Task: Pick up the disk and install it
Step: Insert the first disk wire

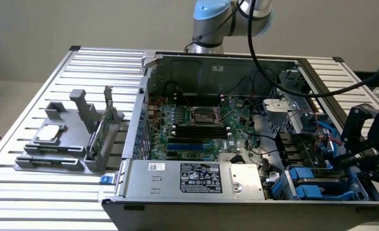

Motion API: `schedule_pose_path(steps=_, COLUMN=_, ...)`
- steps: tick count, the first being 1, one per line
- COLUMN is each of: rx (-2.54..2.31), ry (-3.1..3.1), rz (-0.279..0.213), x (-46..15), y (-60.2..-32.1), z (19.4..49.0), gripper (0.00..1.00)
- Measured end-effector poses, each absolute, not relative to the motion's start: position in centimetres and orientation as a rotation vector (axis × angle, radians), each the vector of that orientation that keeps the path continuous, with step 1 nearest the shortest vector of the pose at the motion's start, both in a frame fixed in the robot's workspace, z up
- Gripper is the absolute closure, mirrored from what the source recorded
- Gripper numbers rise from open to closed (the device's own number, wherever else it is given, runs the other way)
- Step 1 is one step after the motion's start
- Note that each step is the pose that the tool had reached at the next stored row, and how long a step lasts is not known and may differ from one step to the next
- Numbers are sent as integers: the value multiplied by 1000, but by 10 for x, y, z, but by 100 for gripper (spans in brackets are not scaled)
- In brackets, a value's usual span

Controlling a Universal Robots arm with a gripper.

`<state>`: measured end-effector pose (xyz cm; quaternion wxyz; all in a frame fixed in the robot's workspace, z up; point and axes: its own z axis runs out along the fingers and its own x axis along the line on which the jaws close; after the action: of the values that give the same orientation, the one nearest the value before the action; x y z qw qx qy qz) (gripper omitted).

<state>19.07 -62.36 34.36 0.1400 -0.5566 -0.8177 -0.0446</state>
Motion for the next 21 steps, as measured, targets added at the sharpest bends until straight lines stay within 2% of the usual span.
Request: schedule_pose_path(steps=21, rx=-1748, ry=-2305, rz=-96, x=182, y=-624, z=344, gripper=84)
